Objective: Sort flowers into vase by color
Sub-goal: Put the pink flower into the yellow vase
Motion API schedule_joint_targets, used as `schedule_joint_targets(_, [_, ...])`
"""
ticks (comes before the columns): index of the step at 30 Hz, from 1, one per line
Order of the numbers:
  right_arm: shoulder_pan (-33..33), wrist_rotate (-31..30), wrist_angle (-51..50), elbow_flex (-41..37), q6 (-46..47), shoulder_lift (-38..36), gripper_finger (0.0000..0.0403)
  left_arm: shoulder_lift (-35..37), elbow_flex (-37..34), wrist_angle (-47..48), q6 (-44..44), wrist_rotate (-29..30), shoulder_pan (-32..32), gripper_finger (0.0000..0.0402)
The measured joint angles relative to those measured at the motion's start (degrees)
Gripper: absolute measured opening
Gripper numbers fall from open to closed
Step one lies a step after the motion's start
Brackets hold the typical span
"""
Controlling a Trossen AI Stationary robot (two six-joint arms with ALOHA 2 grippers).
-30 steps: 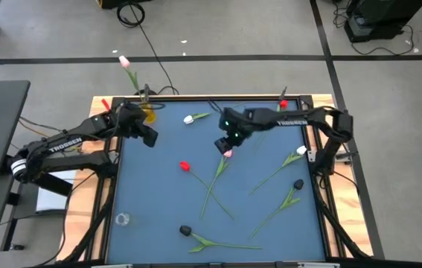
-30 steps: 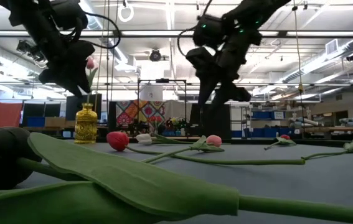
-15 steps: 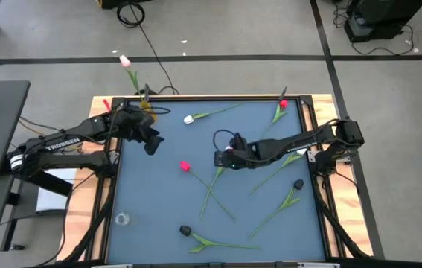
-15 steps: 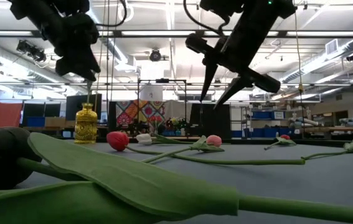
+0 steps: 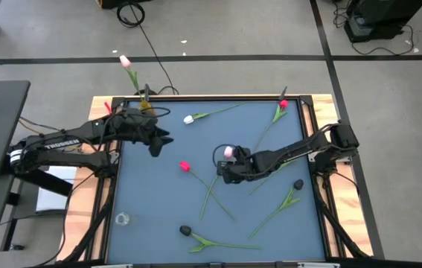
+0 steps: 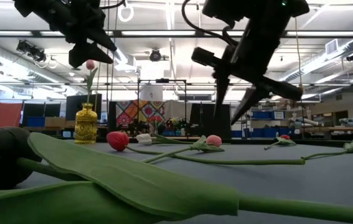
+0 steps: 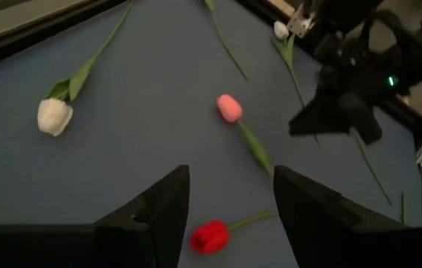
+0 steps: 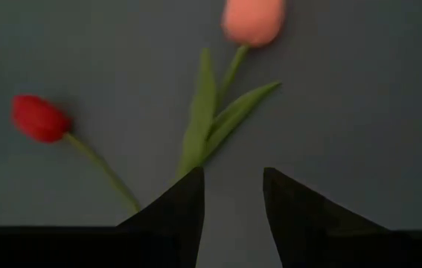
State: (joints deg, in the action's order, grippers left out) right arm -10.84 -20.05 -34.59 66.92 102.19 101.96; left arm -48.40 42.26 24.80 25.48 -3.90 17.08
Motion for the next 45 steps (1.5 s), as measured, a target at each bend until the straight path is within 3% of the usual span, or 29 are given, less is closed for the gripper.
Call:
schedule_joint_targets(5, [-0.34,0.67,0.12,3.73,-0.23,3.98,0.0146,0.02,0.0,-1.39,-0.56,0.7,-0.02,0.0201])
schedule_joint_targets(9, [1.62,5.21,-1.13,8.22,-4.39,6.9,0.0146,0.02,0.0,-1.37,-0.57,0.74,-0.02,0.0201])
schedule_joint_targets(15, [6.03,6.04,-14.19,15.06,-16.86,7.45,0.0146,0.02,0.0,3.7,3.19,0.69,-0.04,0.0201])
schedule_joint_targets(21, [10.21,13.57,-12.56,15.02,-9.41,8.88,0.015,0.02,0.0,6.41,5.21,0.63,-0.02,0.0201])
schedule_joint_targets(27, [12.07,16.23,-11.08,14.95,-7.27,10.56,0.0146,0.02,0.0,7.3,5.46,0.61,-0.07,0.0201])
schedule_joint_targets(40, [13.18,15.24,-8.72,14.98,-3.18,16.35,0.0141,0.04,0.0,6.91,4.91,0.59,0.06,0.0201])
schedule_joint_targets(45, [13.23,15.25,-8.34,15.08,-4.26,16.77,0.0099,0.04,0.0,7.37,5.24,0.6,-0.63,0.0201])
